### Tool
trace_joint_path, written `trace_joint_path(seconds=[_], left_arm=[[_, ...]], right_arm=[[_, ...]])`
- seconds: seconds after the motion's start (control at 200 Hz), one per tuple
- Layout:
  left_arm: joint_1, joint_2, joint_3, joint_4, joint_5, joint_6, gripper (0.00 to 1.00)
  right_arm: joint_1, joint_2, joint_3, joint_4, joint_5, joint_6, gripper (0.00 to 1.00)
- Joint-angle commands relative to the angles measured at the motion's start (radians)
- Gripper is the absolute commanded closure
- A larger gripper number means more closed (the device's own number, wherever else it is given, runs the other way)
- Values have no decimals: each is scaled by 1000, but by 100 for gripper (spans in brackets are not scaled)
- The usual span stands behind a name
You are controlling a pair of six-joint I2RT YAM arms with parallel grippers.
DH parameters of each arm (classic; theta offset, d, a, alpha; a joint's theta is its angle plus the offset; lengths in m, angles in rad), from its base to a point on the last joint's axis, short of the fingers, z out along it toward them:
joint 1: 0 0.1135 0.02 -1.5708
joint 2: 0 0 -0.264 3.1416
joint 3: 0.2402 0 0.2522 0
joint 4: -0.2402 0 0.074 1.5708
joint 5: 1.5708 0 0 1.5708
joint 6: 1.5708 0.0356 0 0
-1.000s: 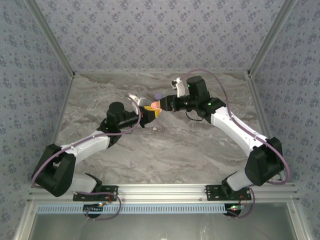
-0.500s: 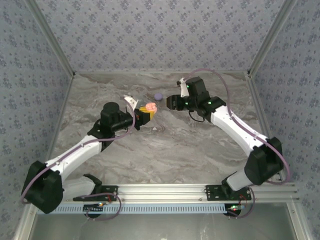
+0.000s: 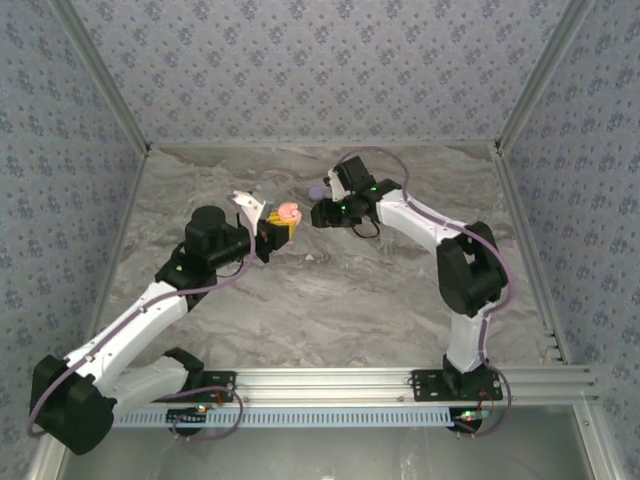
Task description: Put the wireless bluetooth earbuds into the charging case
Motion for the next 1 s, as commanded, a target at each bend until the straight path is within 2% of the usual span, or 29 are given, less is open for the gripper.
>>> trace_joint_path(seconds=[0.0,0.455,0.994], left_arm=[[4,-50,23,-40,-29,18,92],[8,-108,5,-75,-55,13,91],[10,-108,1,-75,-52,13,91]], right_arm=[[25,87,91,-47,-47,-13,50],[84,374,379,-184,-63,-46,60],[113,485,500,-261,-62,-76,61]])
